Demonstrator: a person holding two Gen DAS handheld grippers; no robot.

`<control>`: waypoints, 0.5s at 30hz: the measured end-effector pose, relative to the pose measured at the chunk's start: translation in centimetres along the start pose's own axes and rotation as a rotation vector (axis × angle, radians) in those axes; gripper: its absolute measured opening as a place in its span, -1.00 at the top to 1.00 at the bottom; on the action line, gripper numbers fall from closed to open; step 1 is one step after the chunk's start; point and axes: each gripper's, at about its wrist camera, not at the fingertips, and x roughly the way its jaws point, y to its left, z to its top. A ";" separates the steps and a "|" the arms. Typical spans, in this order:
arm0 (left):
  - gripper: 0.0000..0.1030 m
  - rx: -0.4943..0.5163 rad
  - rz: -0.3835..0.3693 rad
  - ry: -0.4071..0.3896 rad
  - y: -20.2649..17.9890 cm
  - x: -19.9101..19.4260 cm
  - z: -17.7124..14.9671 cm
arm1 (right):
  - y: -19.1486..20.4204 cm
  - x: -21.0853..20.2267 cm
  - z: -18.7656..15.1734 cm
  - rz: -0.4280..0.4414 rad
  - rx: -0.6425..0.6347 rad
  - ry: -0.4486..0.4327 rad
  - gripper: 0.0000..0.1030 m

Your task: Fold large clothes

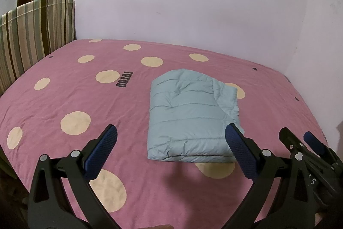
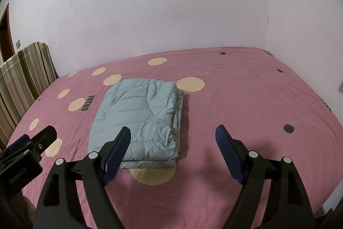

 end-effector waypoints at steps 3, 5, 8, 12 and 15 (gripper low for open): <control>-0.95 0.001 -0.001 0.002 0.0 0.0 0.0 | 0.1 0.2 -0.2 -0.002 0.000 0.005 -0.55; -0.95 0.002 0.004 0.007 0.0 0.1 0.0 | 0.1 0.3 -0.2 -0.003 -0.001 0.007 -0.55; -0.96 -0.002 0.007 0.012 0.1 0.5 -0.1 | 0.2 0.5 -0.3 -0.005 -0.001 0.010 -0.55; -0.96 -0.003 -0.024 0.023 0.3 1.1 -0.3 | 0.2 0.8 -0.4 -0.007 0.003 0.018 -0.55; -0.96 0.005 -0.024 0.019 0.5 1.6 -0.3 | 0.1 1.0 -0.5 -0.010 0.003 0.024 -0.55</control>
